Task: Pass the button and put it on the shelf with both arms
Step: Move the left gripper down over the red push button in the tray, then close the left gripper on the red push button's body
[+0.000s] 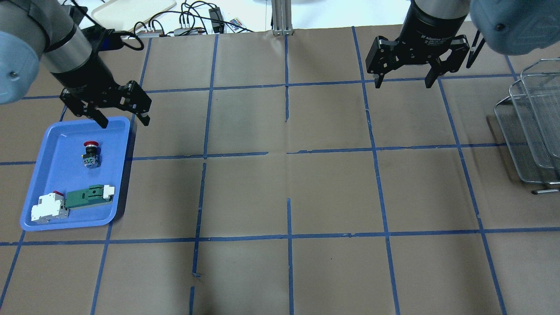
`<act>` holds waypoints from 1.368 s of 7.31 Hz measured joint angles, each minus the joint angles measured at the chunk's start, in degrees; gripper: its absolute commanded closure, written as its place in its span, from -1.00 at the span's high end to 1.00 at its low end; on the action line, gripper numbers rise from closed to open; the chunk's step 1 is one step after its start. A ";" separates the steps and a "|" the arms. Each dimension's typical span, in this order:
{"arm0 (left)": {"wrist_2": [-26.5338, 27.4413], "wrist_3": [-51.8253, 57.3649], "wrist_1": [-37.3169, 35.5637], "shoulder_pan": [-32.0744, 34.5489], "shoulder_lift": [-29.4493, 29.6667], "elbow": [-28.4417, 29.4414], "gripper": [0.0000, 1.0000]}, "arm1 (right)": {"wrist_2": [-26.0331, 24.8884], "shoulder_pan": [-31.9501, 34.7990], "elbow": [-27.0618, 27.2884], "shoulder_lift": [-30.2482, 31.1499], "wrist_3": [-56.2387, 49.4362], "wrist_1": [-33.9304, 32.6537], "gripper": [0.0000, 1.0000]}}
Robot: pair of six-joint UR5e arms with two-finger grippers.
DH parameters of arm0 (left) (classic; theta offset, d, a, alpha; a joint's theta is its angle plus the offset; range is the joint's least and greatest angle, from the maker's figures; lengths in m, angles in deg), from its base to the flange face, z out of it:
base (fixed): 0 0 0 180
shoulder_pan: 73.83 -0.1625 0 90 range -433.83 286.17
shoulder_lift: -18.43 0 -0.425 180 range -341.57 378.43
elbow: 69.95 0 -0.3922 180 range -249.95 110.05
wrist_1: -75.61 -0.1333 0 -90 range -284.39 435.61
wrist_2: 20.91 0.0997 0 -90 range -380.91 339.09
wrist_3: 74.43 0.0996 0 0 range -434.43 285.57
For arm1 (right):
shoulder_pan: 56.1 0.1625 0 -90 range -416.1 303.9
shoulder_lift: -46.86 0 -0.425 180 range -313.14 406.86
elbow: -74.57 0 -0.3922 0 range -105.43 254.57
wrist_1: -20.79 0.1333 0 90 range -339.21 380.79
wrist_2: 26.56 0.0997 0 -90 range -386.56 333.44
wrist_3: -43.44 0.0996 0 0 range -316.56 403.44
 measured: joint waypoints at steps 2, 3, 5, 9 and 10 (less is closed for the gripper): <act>0.14 8.57 -9.57 -7.73 2.46 -5.89 1.00 | 0.03 0.00 0.01 0.00 0.00 -0.01 1.00; 0.47 12.61 -15.56 -10.80 4.09 -8.67 1.00 | 0.05 0.01 0.01 0.01 -0.01 -0.01 1.00; 1.30 22.86 -25.09 -15.35 8.51 -11.36 1.00 | 0.07 0.03 0.01 -0.01 -0.04 0.01 1.00; 1.78 28.28 -32.46 -19.66 18.54 -11.20 1.00 | 0.22 0.18 0.13 0.01 0.53 0.04 1.00; 2.06 28.06 -33.66 -19.89 19.96 -11.13 0.93 | 0.20 0.21 0.19 0.08 0.46 0.06 1.00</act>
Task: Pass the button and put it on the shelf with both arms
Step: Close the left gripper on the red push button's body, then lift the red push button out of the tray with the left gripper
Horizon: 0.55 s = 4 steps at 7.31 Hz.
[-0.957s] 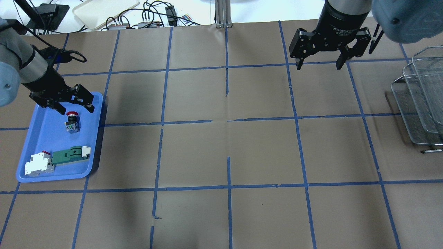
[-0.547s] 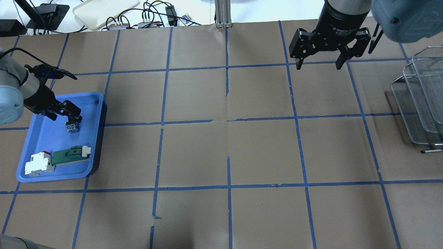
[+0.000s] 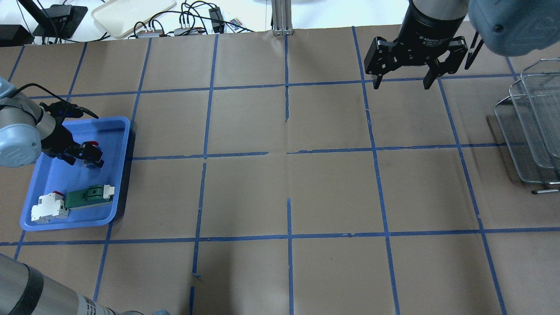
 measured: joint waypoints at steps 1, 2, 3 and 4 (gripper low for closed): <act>0.11 -0.50 -0.58 -0.08 0.73 0.11 0.78 | -0.01 0.02 0.04 0.04 -0.20 0.04 1.00; 0.05 -1.11 -0.79 -0.11 0.86 0.03 0.22 | 0.05 0.00 0.06 0.05 -0.33 0.04 1.00; -0.06 -1.53 -0.89 -0.13 0.65 -0.13 -0.66 | 0.17 -0.02 0.08 0.06 -0.44 0.03 1.00; 0.03 -1.47 -1.04 -0.13 0.41 -0.16 -1.00 | 0.46 -0.02 0.08 0.07 -0.51 0.03 1.00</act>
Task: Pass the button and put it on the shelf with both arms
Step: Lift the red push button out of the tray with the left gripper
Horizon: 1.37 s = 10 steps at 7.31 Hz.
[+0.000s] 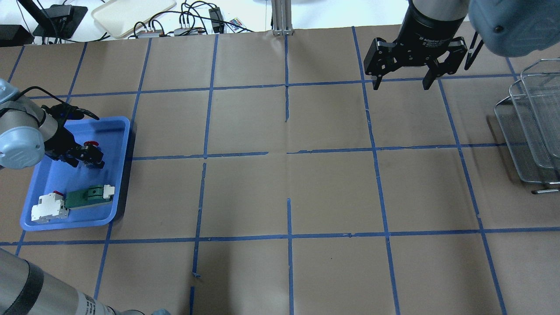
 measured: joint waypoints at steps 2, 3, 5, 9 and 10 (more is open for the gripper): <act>0.24 1.71 -1.83 0.00 -0.20 0.16 -1.00 | 0.30 -0.17 -0.09 0.00 -0.16 -0.82 1.00; 0.24 3.79 -2.66 0.01 -0.38 0.29 -1.00 | 0.29 -0.27 -0.26 0.00 -0.20 -1.42 1.00; 0.09 9.07 -2.88 0.68 -1.60 1.43 -1.00 | 0.03 -0.52 -1.10 0.06 -0.21 -1.97 1.00; -2.97 31.06 2.67 5.45 -6.16 4.20 -1.00 | 0.56 -3.84 -1.78 1.53 -5.46 -1.52 1.00; -3.85 35.35 6.54 7.84 -7.22 5.68 -1.00 | 1.77 -6.04 -1.86 1.87 -10.39 -0.49 1.00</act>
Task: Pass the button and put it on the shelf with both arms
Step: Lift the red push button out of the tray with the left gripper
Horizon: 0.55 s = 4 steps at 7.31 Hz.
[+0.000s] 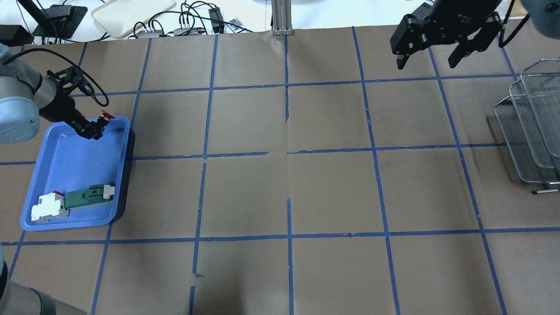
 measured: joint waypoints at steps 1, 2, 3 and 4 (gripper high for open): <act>-1.82 2.26 3.43 2.38 -0.71 1.68 -1.00 | 1.16 -1.83 0.00 0.28 -5.52 1.11 1.00; -4.08 3.17 6.27 4.81 -1.08 3.27 -1.00 | 1.78 -3.60 0.15 0.43 -11.76 1.97 1.00; -5.49 3.41 8.83 7.83 -1.26 4.71 -1.00 | 2.62 -5.09 0.37 0.61 -17.45 2.62 1.00; -6.98 3.09 11.27 11.62 -1.56 6.10 -1.00 | 4.61 -5.77 0.54 0.79 -22.39 3.27 1.00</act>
